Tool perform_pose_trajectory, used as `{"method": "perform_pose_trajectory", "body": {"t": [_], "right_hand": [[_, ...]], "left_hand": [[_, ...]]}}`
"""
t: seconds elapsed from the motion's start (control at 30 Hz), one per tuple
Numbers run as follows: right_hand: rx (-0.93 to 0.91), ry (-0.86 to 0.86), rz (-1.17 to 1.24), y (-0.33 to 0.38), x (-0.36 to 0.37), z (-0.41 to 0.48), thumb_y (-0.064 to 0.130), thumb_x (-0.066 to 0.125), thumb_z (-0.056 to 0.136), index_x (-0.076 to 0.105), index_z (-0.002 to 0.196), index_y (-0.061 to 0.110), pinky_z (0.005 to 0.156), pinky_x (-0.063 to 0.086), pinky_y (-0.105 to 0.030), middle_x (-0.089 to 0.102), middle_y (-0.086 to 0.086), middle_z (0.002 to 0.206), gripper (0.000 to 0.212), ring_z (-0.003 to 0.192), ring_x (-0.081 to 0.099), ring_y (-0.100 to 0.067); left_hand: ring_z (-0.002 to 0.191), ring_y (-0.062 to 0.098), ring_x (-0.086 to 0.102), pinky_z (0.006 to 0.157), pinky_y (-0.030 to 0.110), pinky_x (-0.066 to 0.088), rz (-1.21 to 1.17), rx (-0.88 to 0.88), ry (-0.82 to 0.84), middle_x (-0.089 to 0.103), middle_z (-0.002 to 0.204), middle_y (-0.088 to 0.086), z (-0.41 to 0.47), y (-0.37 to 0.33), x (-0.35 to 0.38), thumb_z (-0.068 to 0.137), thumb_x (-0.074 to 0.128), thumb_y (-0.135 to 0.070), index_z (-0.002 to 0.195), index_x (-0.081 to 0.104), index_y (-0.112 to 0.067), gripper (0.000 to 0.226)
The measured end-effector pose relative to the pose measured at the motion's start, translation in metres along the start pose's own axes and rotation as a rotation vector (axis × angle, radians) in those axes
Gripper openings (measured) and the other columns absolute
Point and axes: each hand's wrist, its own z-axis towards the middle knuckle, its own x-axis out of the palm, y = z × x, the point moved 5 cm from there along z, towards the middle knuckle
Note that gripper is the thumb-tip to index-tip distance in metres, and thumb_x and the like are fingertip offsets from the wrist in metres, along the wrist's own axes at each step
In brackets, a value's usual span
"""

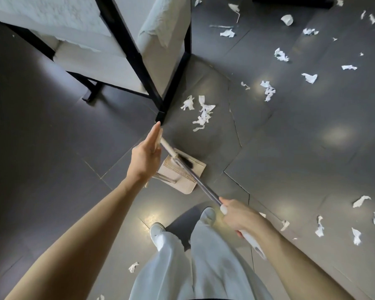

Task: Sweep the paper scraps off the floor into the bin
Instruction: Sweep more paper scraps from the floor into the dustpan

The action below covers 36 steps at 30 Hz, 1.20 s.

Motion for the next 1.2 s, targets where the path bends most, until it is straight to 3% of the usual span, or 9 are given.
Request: {"method": "perform_pose_trajectory", "body": {"t": [0.2,0.3,0.37,0.47,0.6,0.73,0.93,1.13,1.2], "right_hand": [[-0.027,-0.009,0.018,-0.026,-0.030,-0.011,0.010,0.043,0.090,0.018,0.150,0.044,0.052,0.050,-0.026,0.050,-0.003,0.138,0.074,0.068,0.058,-0.020],[-0.044,-0.037,-0.017,-0.031,-0.063,-0.010,0.010,0.044,0.089,0.017,0.152,0.040,0.080,0.055,-0.032,0.052,-0.007,0.138,0.075,0.100,0.062,-0.027],[-0.042,-0.057,-0.046,-0.031,-0.089,-0.006,0.009,0.044,0.088,0.017,0.152,0.037,0.074,0.053,-0.029,0.056,-0.009,0.131,0.075,0.090,0.064,-0.027],[-0.047,-0.096,-0.119,-0.028,-0.135,0.002,0.008,0.044,0.089,0.016,0.153,0.033,0.069,0.048,-0.027,0.055,-0.010,0.131,0.075,0.093,0.062,-0.027],[-0.017,-0.159,-0.118,-0.025,-0.206,0.029,0.004,0.044,0.088,0.015,0.154,0.031,0.052,0.044,-0.024,0.056,-0.011,0.094,0.077,0.068,0.060,-0.027],[0.016,-0.217,-0.181,-0.019,-0.270,0.065,-0.003,0.050,0.082,0.027,0.150,0.028,0.044,0.039,-0.025,0.059,-0.014,0.115,0.078,0.074,0.057,-0.030],[0.022,-0.219,-0.264,-0.009,-0.346,0.106,-0.009,0.055,0.073,0.043,0.125,0.014,0.042,0.034,-0.027,0.060,-0.015,0.114,0.059,0.078,0.052,-0.033],[-0.015,-0.236,-0.387,-0.001,-0.409,0.156,-0.007,0.057,0.078,0.035,0.142,0.015,0.066,0.048,-0.030,0.059,-0.013,0.127,0.072,0.107,0.058,-0.037],[-0.029,-0.239,-0.454,0.002,-0.428,0.177,-0.007,0.057,0.078,0.034,0.144,0.016,0.075,0.050,-0.032,0.054,-0.011,0.135,0.074,0.117,0.054,-0.037]], "left_hand": [[0.130,0.013,0.041,0.093,0.006,0.028,-0.122,-0.140,-0.094,0.041,0.144,-0.006,-0.008,-0.010,0.000,0.095,0.045,0.006,0.147,0.031,-0.027,0.063],[0.112,0.016,0.055,0.091,0.023,0.044,-0.124,-0.148,-0.145,0.042,0.144,-0.007,-0.006,-0.017,0.005,0.096,0.047,-0.001,0.146,0.031,-0.034,0.062],[0.112,0.026,0.060,0.090,0.031,0.049,-0.163,-0.153,-0.170,0.043,0.139,-0.015,0.003,-0.023,0.009,0.096,0.048,-0.002,0.145,0.032,-0.038,0.064],[0.123,0.009,0.047,0.092,0.008,0.032,-0.172,-0.156,-0.192,0.044,0.137,-0.014,0.023,-0.034,0.014,0.094,0.049,0.001,0.146,0.032,-0.033,0.064],[0.115,0.000,0.046,0.088,0.006,0.029,-0.191,-0.169,-0.198,0.041,0.129,-0.022,0.052,-0.048,0.028,0.094,0.050,0.002,0.146,0.034,-0.032,0.064],[0.114,-0.004,0.045,0.083,-0.004,0.027,-0.232,-0.189,-0.172,0.043,0.128,-0.020,0.085,-0.064,0.046,0.092,0.050,0.006,0.146,0.034,-0.029,0.066],[0.118,-0.009,0.039,0.083,-0.005,0.026,-0.303,-0.242,-0.153,0.041,0.132,-0.023,0.130,-0.095,0.073,0.091,0.045,0.011,0.145,0.036,-0.032,0.069],[0.105,-0.028,0.044,0.079,-0.003,0.029,-0.421,-0.368,-0.236,0.043,0.131,-0.021,0.147,-0.110,0.094,0.090,0.048,0.010,0.145,0.037,-0.031,0.070],[0.117,-0.020,0.040,0.080,-0.006,0.026,-0.431,-0.382,-0.262,0.041,0.135,-0.018,0.153,-0.120,0.100,0.090,0.049,0.010,0.145,0.037,-0.029,0.068]]}}
